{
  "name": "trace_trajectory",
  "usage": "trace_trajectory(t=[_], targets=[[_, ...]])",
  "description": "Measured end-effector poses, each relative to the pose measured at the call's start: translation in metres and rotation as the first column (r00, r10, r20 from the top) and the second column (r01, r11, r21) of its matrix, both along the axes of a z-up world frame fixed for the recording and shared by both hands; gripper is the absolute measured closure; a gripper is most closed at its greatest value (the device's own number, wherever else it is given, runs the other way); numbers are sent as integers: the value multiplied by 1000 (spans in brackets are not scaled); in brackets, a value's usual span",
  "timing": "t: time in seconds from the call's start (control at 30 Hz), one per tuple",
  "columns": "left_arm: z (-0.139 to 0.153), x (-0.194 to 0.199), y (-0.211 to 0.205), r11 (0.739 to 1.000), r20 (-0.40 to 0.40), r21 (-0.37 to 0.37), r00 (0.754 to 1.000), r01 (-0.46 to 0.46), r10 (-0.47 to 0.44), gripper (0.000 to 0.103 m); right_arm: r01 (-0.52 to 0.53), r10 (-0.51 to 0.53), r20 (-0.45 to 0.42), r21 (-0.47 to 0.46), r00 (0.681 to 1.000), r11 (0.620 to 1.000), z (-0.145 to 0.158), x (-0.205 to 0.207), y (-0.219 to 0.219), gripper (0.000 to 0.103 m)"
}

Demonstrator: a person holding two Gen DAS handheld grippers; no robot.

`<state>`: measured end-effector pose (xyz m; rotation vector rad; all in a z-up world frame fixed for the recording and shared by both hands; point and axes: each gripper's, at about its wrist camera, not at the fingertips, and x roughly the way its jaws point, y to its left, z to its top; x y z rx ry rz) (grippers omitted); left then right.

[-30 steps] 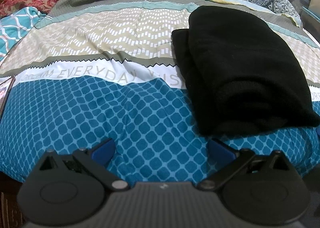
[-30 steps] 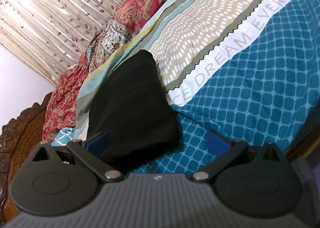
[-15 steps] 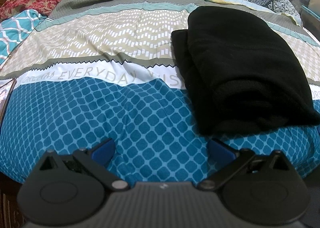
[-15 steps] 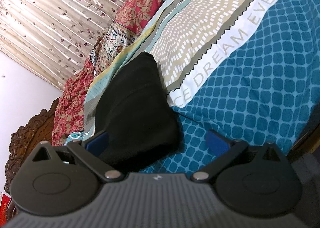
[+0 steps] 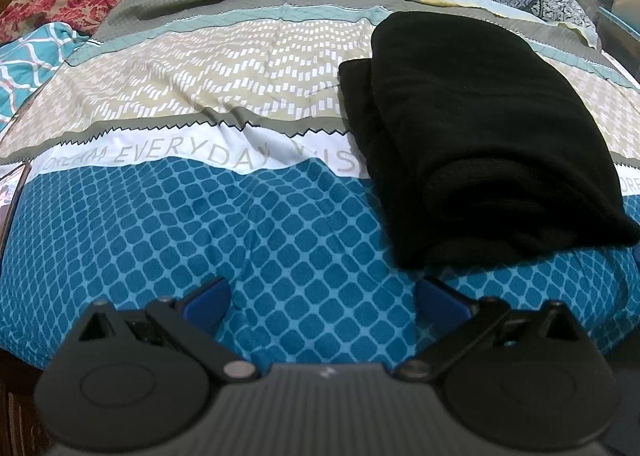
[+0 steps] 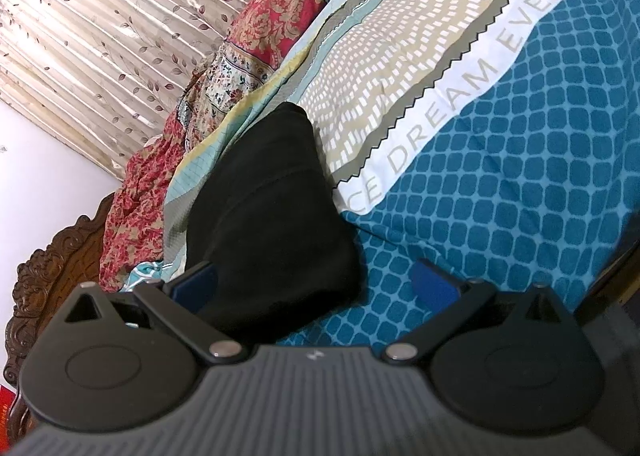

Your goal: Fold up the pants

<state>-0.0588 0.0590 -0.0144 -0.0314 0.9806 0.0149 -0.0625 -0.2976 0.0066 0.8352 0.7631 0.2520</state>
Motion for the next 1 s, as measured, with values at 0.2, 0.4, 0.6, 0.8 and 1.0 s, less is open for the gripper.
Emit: trace_trajectory(t=[0.2, 0.4, 0.6, 0.8, 1.0], targets=[[3, 0, -2, 1000, -15, 7, 1000, 12, -12, 0, -18, 18, -9, -69, 1000, 997, 4, 3, 10, 0], [44, -7, 9, 998, 88, -7, 994, 60, -59, 0, -74, 98, 67, -297, 993, 952, 35, 7, 29, 0], [62, 31, 18, 967, 72, -209, 989, 144, -131, 0, -110, 189, 150, -421, 970, 900, 52, 32, 26, 0], [34, 85, 12, 914, -14, -384, 989, 133, -150, 0, -231, 286, 96, -377, 953, 897, 40, 65, 25, 5], [-16, 114, 12, 810, -97, -583, 985, 57, -140, 1, -328, 353, 23, -316, 935, 890, 19, 100, 32, 11]])
